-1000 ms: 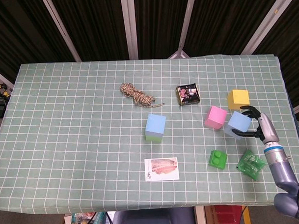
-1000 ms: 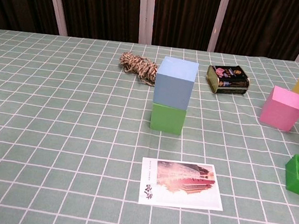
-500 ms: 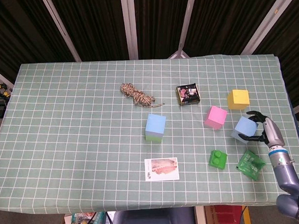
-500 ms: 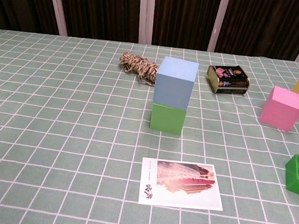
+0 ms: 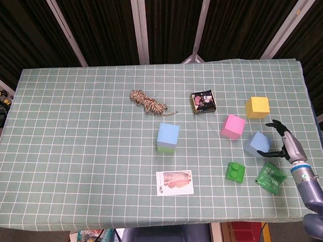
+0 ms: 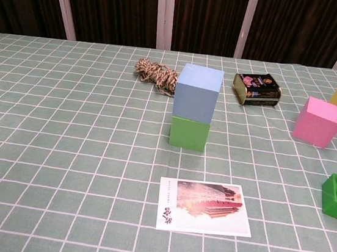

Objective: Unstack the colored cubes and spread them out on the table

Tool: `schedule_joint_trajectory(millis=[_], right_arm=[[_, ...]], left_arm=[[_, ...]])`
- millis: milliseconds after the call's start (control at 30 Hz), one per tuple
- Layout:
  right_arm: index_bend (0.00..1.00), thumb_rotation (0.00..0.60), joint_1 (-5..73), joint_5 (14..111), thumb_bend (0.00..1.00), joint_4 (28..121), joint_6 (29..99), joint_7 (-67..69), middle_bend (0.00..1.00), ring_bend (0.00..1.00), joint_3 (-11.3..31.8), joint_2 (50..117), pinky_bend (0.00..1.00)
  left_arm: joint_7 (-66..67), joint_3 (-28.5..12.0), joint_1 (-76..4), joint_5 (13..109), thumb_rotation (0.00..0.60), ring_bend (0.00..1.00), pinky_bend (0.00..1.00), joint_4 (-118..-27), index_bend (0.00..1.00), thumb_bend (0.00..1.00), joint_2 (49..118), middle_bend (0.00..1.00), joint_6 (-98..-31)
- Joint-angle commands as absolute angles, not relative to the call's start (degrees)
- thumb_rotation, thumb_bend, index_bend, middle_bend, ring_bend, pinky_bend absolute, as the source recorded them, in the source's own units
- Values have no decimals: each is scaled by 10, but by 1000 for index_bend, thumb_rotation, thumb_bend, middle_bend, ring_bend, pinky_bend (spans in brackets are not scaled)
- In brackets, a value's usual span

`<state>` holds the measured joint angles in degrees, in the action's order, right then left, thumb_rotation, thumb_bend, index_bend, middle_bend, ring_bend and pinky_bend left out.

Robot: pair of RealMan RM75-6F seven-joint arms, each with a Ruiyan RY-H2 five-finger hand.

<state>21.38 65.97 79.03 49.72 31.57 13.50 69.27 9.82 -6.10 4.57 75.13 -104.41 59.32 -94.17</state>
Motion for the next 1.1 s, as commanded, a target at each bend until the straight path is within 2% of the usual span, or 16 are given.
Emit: schedule_joint_trajectory(millis=[33, 233, 467, 600, 767, 933, 1100], right_arm=[[177, 600, 216, 674, 128, 818, 517, 311, 35, 1, 143, 687, 0], [161, 600, 243, 664, 128, 884, 537, 255, 31, 0, 176, 667, 0], [143, 600, 293, 605, 127, 1019, 509, 138, 31, 0, 189, 642, 0], [142, 600, 339, 535, 127, 1065, 523, 33, 31, 0, 190, 674, 0], [130, 600, 407, 401, 127, 1097, 548, -65, 31, 0, 199, 729, 0], [130, 600, 478, 304, 127, 1092, 591, -136, 31, 0, 209, 807, 0], [130, 600, 512, 258, 128, 1076, 636, -169, 31, 0, 220, 856, 0]], left_arm=[[99, -60, 46, 752, 600, 0, 0, -1044, 246, 169, 593, 111, -941], [94, -58, 47, 756, 600, 0, 0, -1045, 246, 169, 591, 112, -940], [95, -60, 44, 756, 600, 0, 0, -1042, 246, 169, 593, 113, -939], [93, -58, 44, 758, 600, 0, 0, -1042, 245, 169, 591, 113, -936], [83, -64, 44, 748, 600, 0, 0, -1041, 245, 169, 587, 113, -936], [66, -69, 46, 739, 600, 0, 0, -1041, 245, 169, 582, 113, -935], [54, -71, 48, 736, 600, 0, 0, -1040, 245, 170, 577, 113, -934]])
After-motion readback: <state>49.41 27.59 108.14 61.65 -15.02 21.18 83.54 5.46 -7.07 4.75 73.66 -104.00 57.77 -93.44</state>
